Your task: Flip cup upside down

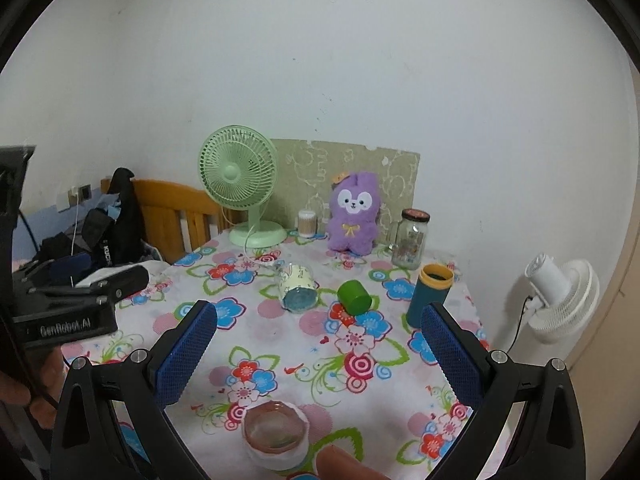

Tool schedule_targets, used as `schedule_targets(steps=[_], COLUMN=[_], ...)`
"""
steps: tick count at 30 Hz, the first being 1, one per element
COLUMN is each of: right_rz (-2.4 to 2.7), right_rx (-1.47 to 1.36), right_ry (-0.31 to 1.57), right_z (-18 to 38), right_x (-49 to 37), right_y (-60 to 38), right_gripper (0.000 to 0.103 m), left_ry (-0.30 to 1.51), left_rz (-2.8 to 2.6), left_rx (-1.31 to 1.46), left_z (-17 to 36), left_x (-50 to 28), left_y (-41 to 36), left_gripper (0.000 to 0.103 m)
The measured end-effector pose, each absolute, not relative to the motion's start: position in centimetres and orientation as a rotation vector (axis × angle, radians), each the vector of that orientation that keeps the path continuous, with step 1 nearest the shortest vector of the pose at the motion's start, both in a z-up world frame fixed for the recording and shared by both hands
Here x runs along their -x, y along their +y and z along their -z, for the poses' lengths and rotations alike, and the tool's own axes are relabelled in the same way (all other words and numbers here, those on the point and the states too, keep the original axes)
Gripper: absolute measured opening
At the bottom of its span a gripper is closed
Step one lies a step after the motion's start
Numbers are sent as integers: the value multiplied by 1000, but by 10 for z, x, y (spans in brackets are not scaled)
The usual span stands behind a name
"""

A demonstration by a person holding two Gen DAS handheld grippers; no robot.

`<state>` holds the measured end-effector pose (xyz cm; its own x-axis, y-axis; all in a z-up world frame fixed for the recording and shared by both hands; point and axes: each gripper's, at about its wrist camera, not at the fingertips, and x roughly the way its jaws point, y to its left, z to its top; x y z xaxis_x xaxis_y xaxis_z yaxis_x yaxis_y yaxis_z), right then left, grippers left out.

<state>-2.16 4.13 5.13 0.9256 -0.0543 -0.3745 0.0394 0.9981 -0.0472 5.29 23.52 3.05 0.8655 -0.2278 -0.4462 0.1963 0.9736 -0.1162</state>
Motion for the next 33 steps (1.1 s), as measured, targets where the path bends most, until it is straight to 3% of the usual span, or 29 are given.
schedule_targets(steps=[33], right_rz=[115], right_rx=[-14], right_ry=[464], right_z=[-41], right_x=[20], right_y=[41], right_gripper=[103], left_ry=[492], left_rz=[245], left_rx=[-31], left_z=[-14], left_x=[-49], left_y=[212], left_gripper=[103])
